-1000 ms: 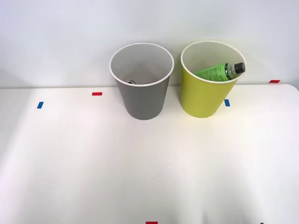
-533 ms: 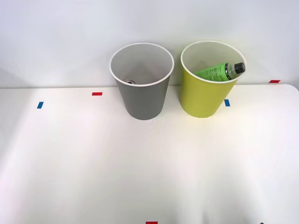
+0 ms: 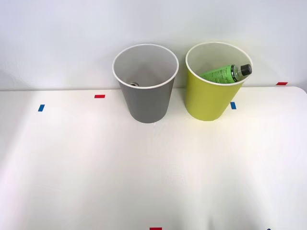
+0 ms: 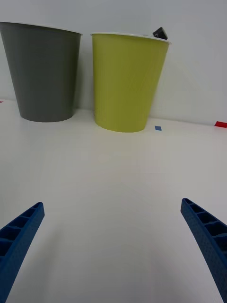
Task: Put cans in the gray bin, plastic bottles in the light green bin
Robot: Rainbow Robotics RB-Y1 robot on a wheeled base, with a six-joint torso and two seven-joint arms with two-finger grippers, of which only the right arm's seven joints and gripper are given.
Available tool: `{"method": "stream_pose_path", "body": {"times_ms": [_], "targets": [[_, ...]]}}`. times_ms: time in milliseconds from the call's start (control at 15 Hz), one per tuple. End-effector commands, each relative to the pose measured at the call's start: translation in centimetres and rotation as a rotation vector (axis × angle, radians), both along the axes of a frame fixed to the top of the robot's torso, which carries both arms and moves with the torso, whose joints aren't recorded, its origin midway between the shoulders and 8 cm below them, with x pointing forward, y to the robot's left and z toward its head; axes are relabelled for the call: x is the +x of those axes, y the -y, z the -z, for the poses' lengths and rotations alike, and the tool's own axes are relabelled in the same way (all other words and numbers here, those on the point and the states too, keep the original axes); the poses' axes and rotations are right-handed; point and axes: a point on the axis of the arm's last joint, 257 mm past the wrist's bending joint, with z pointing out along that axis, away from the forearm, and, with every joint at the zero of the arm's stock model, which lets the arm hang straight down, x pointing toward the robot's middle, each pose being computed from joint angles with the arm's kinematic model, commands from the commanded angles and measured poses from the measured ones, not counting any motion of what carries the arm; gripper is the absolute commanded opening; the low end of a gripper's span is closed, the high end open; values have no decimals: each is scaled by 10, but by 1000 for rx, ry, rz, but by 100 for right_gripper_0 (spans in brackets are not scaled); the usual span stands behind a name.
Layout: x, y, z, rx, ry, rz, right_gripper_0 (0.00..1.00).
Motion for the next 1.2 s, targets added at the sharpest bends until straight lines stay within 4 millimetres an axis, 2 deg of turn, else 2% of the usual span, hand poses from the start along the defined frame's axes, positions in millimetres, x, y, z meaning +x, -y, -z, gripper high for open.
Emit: {"method": "stream_pose_path", "body": {"times_ms": [67, 1200], "targets": [[0, 0, 0, 0, 0, 0, 100], [0, 0, 0, 0, 0, 0, 100]]}}
